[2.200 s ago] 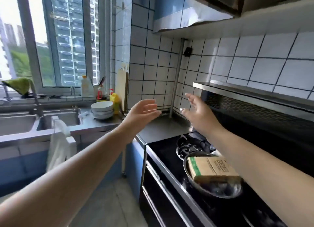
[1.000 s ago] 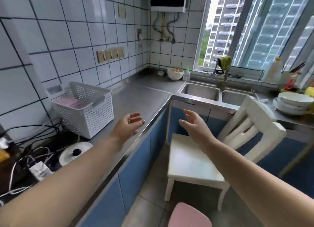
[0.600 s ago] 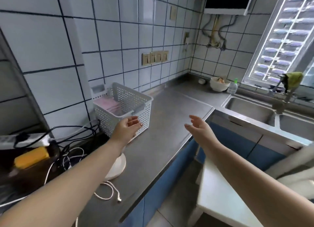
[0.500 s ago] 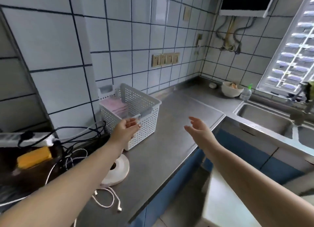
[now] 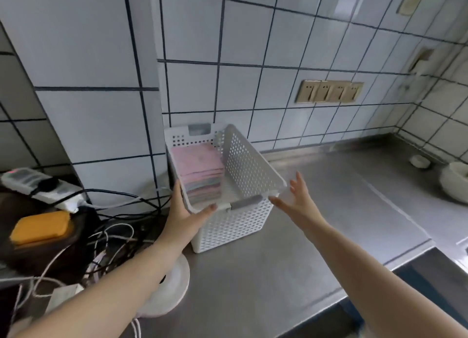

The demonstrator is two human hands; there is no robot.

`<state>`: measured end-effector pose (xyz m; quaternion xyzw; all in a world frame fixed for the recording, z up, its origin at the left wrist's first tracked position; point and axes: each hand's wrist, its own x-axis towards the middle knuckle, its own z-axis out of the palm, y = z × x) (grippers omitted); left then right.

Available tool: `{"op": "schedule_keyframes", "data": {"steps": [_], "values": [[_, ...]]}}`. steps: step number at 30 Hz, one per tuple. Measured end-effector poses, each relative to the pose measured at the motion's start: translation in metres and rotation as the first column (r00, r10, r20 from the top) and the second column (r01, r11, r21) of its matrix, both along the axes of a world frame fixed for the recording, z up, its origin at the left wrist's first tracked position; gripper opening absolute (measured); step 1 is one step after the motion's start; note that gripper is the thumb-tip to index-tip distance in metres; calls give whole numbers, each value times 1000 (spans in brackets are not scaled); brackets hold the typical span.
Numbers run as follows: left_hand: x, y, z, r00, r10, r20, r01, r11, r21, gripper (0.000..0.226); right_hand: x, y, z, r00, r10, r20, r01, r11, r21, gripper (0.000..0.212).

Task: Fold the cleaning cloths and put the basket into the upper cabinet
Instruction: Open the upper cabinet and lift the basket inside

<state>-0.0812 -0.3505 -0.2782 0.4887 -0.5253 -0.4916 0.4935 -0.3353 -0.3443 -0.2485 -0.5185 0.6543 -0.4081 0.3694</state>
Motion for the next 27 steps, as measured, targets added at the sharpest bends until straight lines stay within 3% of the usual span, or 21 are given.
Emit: {"op": "schedule_keyframes", "data": {"steps": [3,6,9,12,18,27], "values": [[-6,-2,-14,1000,27,-9,-28,1000,-10,101,-17,-19,-22,994,91,61,-93,995,39,114],[-13,-6,-21,998,46,-47,-47,999,-12,91,-30,-34,-39,961,258,99,-265,962,64,101],[-14,-9,-31,998,34,46,-33,999,-20,91,-36,-48,-49,923,352,154,-367,927,79,93],[-15,-13,-37,995,64,79,-64,998,2,90,-36,-62,-55,898,365,248,-390,919,60,91],[-20,-16,-46,993,98,69,-104,990,100,67,-37,-79,-67,896,347,278,-377,924,63,71],[-11,-16,-40,998,7,67,-14,995,101,65,-36,-61,-63,928,258,268,-273,962,21,72]]}}
